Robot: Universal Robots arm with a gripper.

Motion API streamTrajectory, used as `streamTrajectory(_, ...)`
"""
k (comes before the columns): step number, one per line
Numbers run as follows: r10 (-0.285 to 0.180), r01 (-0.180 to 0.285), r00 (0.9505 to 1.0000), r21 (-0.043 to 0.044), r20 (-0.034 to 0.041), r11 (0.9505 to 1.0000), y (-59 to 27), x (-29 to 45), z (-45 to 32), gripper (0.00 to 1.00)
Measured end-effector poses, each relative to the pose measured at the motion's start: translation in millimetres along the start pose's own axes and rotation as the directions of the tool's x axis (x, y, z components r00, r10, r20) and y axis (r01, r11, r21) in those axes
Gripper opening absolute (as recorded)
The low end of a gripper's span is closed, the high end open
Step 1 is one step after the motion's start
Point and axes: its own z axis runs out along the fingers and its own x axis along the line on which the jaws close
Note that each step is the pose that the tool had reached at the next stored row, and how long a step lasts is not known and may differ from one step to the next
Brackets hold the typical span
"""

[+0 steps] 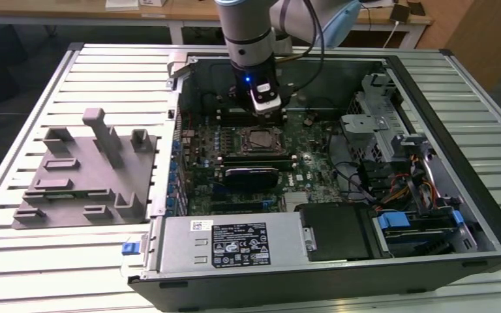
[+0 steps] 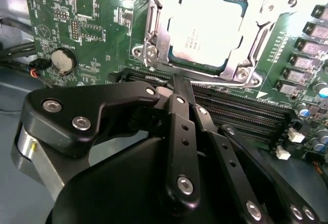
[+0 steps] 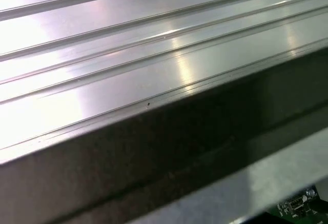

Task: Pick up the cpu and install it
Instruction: 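Install the first cpu locking lever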

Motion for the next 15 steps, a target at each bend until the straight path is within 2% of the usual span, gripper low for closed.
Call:
streamTrajectory(3,0.001,-0.001,1.0000,-0.0121,-0.0014,0.9999,-0.2,0.8,0.2,0.11)
streamTrajectory(15,-0.023,0.023,0.9997,-0.0173,-0.0037,0.9996,-1.6,3.5,4.0,0.11)
